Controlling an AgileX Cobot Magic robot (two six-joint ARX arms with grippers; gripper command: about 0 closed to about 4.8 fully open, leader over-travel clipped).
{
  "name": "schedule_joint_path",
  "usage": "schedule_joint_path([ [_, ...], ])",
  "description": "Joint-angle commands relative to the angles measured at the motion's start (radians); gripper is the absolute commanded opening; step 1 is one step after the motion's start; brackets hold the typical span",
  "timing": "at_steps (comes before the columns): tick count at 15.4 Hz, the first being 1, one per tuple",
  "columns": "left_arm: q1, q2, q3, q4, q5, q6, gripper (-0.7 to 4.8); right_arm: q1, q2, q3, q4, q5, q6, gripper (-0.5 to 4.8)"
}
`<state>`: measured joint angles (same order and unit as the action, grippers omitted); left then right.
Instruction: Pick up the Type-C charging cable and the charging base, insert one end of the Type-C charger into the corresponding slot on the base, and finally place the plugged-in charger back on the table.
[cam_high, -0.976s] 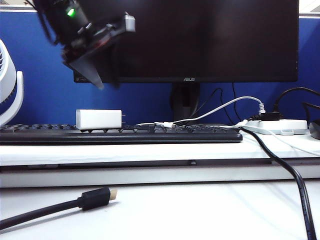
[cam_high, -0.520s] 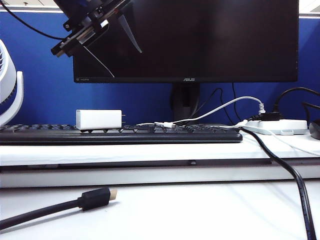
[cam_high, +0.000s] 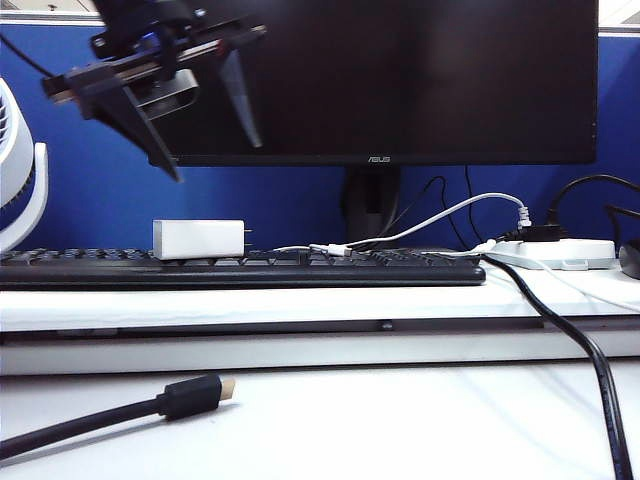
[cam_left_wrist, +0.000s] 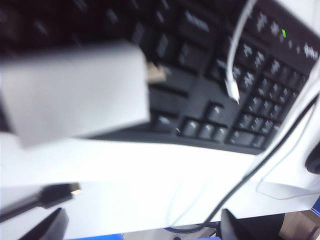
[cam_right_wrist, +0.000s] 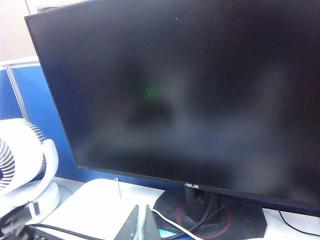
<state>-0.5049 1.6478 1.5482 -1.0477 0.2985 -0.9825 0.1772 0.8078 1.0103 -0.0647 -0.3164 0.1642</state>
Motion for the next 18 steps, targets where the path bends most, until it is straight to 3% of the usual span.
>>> schedule_joint_path([
  [1, -0.027, -0.003, 0.002, 0.051, -0.069, -0.074, 4.04, 0.000, -0.009, 0.005, 0.018, -0.005, 0.001, -0.01],
  [7, -0.052, -0.002, -0.036, 0.056, -0.083, -0.129, 4.04, 0.000, -0.024, 0.005, 0.018, -0.005, 0.001, -0.02],
  [11, -0.068, -0.002, -0.049, 0.079, -0.198, -0.200, 4.03, 0.000, -0.024, 0.005, 0.018, -0.025, 0.004, -0.01],
  [14, -0.072, -0.002, -0.049, 0.088, -0.194, -0.204, 4.03, 0.000, -0.027, 0.005, 0.018, -0.026, 0.020, -0.02],
  [15, -0.089, 0.003, -0.049, 0.087, -0.193, -0.206, 4.03, 0.000, -0.027, 0.005, 0.021, -0.048, 0.016, -0.01],
  [17, -0.098, 0.018, -0.050, 0.083, -0.193, -0.209, 4.03, 0.001, -0.002, 0.007, 0.025, -0.271, -0.105, -0.01],
  [18, -0.101, 0.035, -0.052, 0.085, -0.185, -0.226, 4.03, 0.018, 0.024, 0.008, 0.023, -0.307, -0.101, -0.01],
])
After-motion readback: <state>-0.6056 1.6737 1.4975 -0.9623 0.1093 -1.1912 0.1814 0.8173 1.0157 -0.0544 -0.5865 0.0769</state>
